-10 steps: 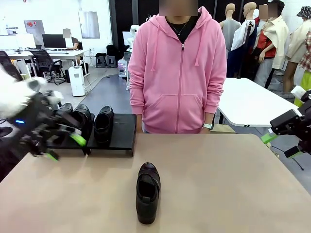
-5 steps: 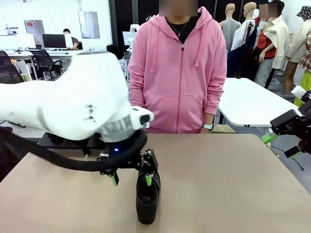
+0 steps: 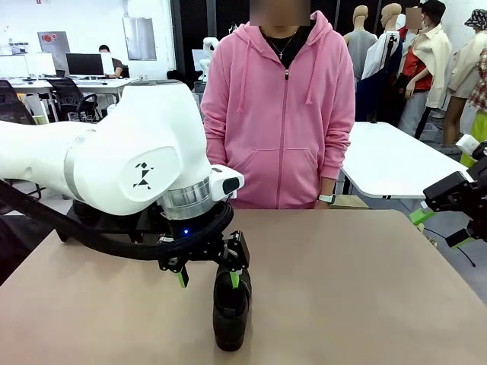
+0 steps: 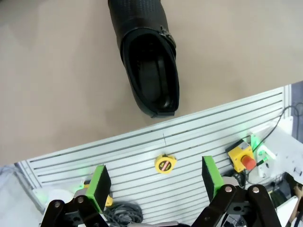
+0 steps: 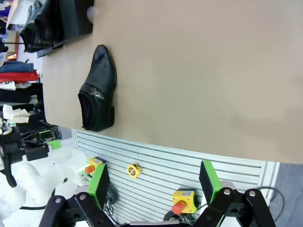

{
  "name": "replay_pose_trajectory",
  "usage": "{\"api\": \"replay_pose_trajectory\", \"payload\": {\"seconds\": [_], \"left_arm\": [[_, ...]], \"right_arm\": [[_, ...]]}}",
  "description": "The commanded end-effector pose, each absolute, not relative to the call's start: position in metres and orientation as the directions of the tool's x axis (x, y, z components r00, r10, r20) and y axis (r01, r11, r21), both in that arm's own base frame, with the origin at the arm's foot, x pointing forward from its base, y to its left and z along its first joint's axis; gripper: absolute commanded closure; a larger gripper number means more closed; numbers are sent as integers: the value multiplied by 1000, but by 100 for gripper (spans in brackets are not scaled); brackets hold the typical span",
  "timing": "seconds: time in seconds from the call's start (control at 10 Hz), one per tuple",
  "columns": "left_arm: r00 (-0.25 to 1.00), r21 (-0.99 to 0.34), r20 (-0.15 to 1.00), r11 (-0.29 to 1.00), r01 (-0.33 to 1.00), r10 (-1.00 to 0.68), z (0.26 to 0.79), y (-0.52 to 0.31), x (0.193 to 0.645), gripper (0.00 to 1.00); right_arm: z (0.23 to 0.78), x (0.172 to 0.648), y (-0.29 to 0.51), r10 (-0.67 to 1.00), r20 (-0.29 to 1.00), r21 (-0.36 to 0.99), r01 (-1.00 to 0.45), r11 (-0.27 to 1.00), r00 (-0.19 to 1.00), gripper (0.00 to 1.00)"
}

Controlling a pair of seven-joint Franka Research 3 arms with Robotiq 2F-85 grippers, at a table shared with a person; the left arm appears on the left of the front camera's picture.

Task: Organize the shoes by placing them on the stand.
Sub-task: Place the Shoe from the middle of the table onto the Shoes Stand.

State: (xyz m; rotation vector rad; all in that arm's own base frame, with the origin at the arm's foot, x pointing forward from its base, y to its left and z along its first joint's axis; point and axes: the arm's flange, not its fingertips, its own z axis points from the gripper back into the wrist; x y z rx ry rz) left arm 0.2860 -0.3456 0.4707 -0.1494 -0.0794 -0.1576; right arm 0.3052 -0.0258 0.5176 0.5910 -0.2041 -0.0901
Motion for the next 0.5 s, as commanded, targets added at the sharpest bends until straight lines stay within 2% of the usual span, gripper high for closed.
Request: {"api": "replay_pose_trajectory", "payload": {"seconds": [0.0, 0.4], "left_arm": [[986, -77, 142, 992, 104, -93, 426, -360, 310, 0], [992, -26, 96, 996, 89, -86, 381, -367, 339, 0]], "right_arm": [[519, 307, -28, -126, 177, 582, 0, 813, 976, 0], [519, 307, -28, -126, 177, 582, 0, 813, 976, 0]]}}
